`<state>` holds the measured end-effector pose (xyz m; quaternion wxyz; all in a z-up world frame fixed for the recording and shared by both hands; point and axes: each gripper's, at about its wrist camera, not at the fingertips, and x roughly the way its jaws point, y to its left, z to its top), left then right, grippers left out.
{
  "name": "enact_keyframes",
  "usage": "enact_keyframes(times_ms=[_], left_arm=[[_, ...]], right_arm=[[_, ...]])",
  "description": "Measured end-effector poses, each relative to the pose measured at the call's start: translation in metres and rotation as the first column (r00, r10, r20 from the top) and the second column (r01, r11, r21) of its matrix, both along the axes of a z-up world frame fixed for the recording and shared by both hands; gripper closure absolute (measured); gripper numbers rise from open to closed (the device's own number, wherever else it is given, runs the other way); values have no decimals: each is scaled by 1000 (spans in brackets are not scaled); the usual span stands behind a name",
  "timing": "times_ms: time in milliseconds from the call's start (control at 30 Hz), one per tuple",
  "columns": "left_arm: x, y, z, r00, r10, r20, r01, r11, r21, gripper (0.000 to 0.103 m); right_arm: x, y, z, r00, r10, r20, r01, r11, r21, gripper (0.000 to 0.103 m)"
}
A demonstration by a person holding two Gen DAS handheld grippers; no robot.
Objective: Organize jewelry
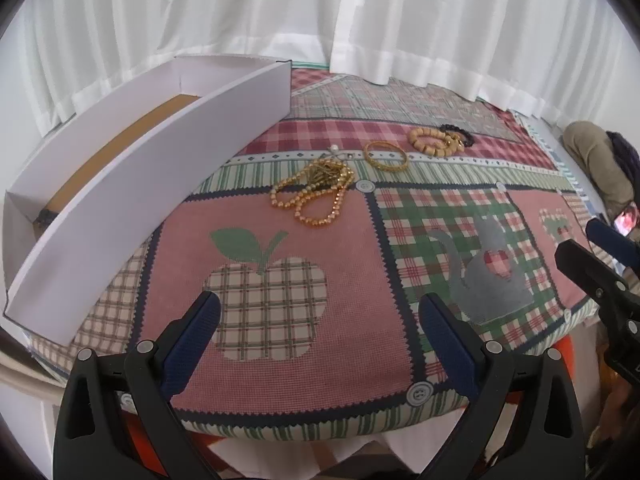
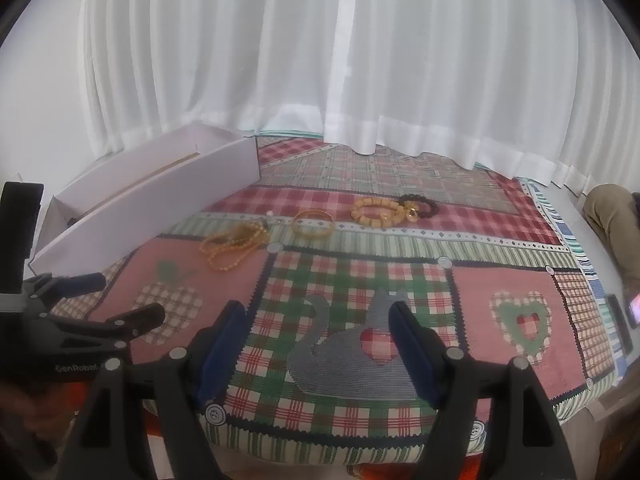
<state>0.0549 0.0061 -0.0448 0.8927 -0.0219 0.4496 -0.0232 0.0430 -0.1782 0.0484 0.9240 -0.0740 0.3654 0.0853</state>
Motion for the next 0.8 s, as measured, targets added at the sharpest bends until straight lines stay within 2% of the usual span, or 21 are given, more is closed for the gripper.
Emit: enact_keyframes(times_ms=[433, 800], left_arm=[[6, 0, -10, 999, -3, -39, 3, 1000, 6, 3], [15, 12, -17, 998, 22, -66, -24, 999, -28, 3]], right_arm=[[5, 0, -7, 1000, -1, -28, 2, 1000, 5, 27], [11, -10, -18, 997, -29, -66, 31, 999, 29, 27]])
